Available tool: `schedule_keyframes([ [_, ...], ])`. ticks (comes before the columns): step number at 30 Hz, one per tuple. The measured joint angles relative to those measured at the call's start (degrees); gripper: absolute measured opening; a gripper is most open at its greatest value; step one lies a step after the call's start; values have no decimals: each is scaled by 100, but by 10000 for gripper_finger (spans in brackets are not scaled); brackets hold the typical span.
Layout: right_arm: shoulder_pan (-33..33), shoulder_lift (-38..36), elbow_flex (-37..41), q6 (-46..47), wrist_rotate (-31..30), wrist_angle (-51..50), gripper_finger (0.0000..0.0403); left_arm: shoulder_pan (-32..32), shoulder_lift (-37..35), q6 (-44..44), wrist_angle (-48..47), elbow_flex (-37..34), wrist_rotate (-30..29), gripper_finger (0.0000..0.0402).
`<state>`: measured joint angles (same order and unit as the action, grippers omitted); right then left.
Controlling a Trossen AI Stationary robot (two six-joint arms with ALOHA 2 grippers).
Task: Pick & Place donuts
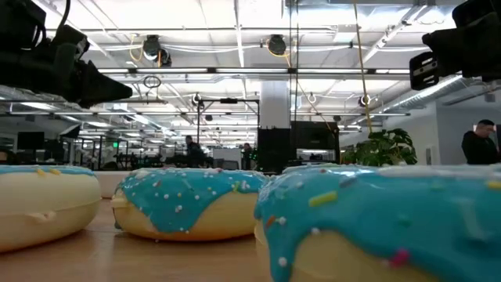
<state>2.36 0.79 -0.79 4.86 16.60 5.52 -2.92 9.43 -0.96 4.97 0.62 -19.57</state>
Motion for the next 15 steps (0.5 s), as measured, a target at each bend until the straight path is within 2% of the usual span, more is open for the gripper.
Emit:
schedule_keyframes([
  [4,0,-1,0,0,-8,31,0,1,0,-386,1,0,0,67],
  [9,1,1,0,-1,-8,29,0,1,0,-394,361,0,0,67],
  [15,-3,57,-11,-452,-500,543,0,2,-2,-284,765,0,0,67],
])
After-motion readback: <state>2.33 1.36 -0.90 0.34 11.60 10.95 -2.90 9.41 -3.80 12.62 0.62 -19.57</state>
